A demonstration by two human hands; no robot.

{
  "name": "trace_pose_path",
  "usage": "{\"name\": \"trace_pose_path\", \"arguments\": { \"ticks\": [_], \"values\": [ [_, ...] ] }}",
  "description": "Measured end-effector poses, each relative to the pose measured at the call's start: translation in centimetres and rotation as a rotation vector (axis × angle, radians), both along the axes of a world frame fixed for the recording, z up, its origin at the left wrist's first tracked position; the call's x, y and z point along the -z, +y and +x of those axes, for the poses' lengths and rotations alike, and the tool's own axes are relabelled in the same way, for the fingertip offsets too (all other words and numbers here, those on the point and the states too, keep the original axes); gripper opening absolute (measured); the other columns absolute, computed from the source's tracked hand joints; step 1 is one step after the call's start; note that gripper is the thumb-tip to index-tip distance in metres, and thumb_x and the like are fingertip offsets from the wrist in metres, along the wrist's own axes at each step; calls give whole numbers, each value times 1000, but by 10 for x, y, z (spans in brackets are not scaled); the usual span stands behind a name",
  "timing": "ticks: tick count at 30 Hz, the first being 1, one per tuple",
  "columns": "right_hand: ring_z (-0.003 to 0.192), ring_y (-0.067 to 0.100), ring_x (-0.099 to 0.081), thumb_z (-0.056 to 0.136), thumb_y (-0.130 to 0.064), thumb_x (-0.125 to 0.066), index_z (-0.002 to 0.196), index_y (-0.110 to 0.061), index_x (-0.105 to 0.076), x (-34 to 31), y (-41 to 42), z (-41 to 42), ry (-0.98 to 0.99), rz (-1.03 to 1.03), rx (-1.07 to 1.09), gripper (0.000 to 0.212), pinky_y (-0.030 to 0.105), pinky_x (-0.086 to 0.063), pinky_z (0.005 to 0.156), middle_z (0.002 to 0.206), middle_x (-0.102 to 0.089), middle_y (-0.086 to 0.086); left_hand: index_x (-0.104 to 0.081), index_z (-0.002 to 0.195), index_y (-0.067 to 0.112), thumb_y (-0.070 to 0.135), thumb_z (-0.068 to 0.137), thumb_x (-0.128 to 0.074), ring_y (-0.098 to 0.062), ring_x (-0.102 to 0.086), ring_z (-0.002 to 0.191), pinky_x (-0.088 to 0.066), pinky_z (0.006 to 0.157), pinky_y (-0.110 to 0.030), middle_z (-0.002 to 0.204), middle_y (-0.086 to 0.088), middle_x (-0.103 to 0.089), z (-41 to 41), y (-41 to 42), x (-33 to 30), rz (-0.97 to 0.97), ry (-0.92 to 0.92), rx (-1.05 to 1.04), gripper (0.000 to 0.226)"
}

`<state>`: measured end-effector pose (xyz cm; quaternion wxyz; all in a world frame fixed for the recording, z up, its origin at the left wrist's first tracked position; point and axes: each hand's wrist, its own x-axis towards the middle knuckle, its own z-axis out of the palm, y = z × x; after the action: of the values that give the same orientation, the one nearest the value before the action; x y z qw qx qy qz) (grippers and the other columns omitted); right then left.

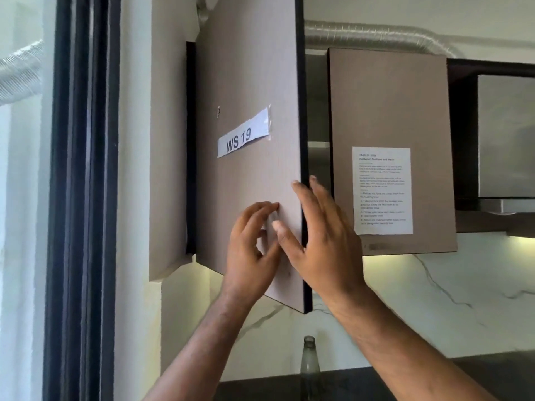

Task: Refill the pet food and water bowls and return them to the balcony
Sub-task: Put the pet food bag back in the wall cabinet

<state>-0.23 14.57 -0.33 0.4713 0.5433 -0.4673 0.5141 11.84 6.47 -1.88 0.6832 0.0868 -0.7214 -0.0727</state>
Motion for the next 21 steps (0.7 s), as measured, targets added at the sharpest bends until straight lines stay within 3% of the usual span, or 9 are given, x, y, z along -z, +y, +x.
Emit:
{"name": "trace_pose_path", "arguments": {
  "ticks": [5, 12, 18, 21],
  "values": [
    [137, 35, -47, 94, -47, -67, 152, -25, -46, 13, -43, -54, -40, 90, 229, 65, 43, -61, 79, 169, -23, 15, -56, 141, 25, 9, 96, -59, -12, -48, 139, -49, 108, -45, 146, 16, -52, -22, -36, 10, 6, -168, 53, 47],
    [154, 38, -24, 98, -62, -53, 157, -29, -38, 25, -121, -145, -75, 95, 413, 69, 52, -46, 106, 174, -10, 6, -50, 142, 42, 23, 97, -62, -1, -37, 142, -49, 108, -47, 151, 23, -43, -51, -104, 21, 84, -130, -170, 50],
    [156, 36, -21, 100, -67, -41, 159, -30, -34, 24, -181, -196, -82, 134, 400, 70, 52, -39, 112, 173, -15, 3, -51, 141, 40, 35, 93, -58, 1, -35, 138, -57, 96, -50, 152, 18, -43, -80, -147, 16, 55, -87, -303, 49],
    [157, 36, -20, 100, -69, -38, 160, -30, -32, 24, -207, -214, -81, 151, 365, 72, 53, -37, 115, 173, -14, 3, -51, 142, 37, 40, 92, -59, -1, -35, 137, -50, 106, -45, 153, 15, -43, -101, -166, 15, 57, -83, -374, 51]
  ]
}}
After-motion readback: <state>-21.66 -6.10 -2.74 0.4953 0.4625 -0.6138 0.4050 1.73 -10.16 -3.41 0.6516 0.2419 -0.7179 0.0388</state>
